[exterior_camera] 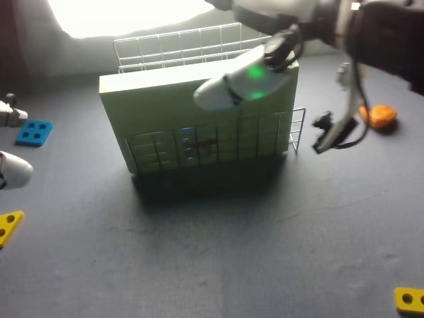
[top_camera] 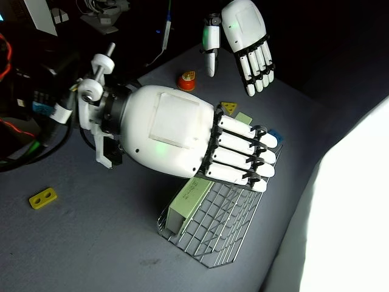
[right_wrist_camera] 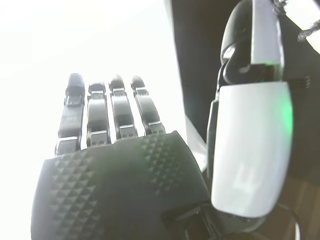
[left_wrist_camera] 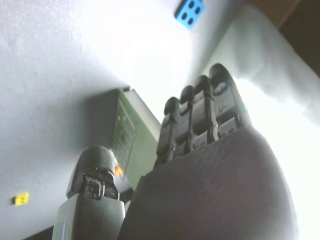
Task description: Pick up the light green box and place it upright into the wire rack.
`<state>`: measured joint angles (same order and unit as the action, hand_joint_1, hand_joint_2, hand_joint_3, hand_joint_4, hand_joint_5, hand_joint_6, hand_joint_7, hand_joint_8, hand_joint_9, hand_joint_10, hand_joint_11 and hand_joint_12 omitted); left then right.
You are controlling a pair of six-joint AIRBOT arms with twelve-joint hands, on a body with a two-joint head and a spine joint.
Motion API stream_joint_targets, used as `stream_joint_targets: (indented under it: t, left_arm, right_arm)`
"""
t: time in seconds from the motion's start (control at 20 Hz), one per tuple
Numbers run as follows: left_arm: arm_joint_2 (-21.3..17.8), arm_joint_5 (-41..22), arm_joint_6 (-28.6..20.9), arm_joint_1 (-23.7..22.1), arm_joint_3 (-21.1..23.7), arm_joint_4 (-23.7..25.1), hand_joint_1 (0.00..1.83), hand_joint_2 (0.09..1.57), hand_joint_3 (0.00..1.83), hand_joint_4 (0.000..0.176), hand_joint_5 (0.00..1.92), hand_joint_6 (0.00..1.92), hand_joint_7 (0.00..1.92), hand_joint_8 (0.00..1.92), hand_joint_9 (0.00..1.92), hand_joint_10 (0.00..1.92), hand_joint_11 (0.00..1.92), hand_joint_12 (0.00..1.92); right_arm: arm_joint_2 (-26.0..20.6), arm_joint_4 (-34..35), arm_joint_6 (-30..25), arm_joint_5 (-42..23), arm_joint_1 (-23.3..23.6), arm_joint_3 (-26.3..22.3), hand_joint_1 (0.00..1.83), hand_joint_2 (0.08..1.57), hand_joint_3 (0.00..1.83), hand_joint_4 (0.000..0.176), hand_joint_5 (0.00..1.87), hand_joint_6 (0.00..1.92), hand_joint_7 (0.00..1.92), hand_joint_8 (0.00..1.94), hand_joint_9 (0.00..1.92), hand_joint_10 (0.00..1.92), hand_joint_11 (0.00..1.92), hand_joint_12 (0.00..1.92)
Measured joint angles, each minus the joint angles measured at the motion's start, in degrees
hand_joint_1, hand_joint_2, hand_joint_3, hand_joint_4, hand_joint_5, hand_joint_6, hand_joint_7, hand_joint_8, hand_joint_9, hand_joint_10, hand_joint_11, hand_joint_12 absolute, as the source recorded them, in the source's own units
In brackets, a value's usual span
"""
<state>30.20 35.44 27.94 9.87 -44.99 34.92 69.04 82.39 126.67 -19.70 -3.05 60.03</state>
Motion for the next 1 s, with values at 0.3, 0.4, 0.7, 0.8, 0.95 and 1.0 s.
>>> stream_joint_targets:
  t: [0.3, 0.4, 0.7, 0.8, 0.95, 1.0]
  left_arm:
    - [0.1, 1.0, 6.4, -1.1, -0.6, -6.4, 0.37, 1.31, 0.0, 0.0, 0.13, 0.01, 0.14, 0.01, 0.12, 0.02, 0.0, 0.33]
    - [0.1, 1.7, 6.8, -1.1, -0.6, -7.3, 0.35, 1.3, 0.0, 0.0, 0.18, 0.01, 0.24, 0.01, 0.24, 0.02, 0.0, 0.71]
    - [0.1, 2.7, 9.9, -5.0, -0.6, -7.1, 0.43, 1.3, 0.0, 0.0, 0.96, 0.25, 1.09, 0.32, 0.84, 0.84, 0.43, 1.58]
    - [0.0, 3.5, 11.7, -8.5, -0.6, -7.1, 0.36, 1.36, 0.01, 0.0, 0.93, 0.82, 1.06, 0.95, 0.85, 1.42, 0.51, 1.85]
    - [-0.1, 4.2, 15.1, -11.6, -0.9, -7.3, 0.25, 1.41, 0.01, 0.0, 0.9, 1.44, 1.06, 1.49, 1.03, 1.76, 0.84, 1.92]
    - [-0.1, 4.2, 15.8, -11.7, -1.2, -8.1, 0.23, 1.42, 0.01, 0.0, 0.91, 1.58, 1.06, 1.6, 1.01, 1.85, 0.88, 1.92]
  right_arm:
    - [-8.5, -0.2, 2.1, -1.6, 0.0, -10.6, 0.12, 1.08, 0.02, 0.0, 0.46, 0.11, 0.56, 0.09, 0.49, 0.18, 0.0, 1.22]
    - [-10.3, -0.3, 2.5, -1.7, -0.3, -13.0, 0.11, 1.11, 0.0, 0.0, 0.68, 0.1, 0.82, 0.06, 0.64, 0.4, 0.08, 1.49]
    - [-13.6, -0.3, 3.5, -2.4, -1.5, -15.4, 0.01, 1.18, 0.0, 0.0, 1.03, 1.19, 1.17, 1.22, 1.0, 1.67, 0.79, 1.9]
    - [-14.0, -0.4, 3.8, -2.5, -1.5, -15.4, 0.0, 1.18, 0.0, 0.0, 1.14, 1.58, 1.3, 1.59, 1.2, 1.87, 1.01, 1.92]
    - [-14.1, -0.7, 3.8, -2.2, -1.5, -15.6, 0.0, 1.2, 0.0, 0.138, 1.23, 1.84, 1.31, 1.86, 1.29, 1.92, 1.29, 1.92]
    - [-14.1, -0.7, 3.8, -2.2, -1.5, -15.6, 0.01, 1.21, 0.0, 0.168, 1.22, 1.83, 1.28, 1.84, 1.28, 1.92, 1.29, 1.92]
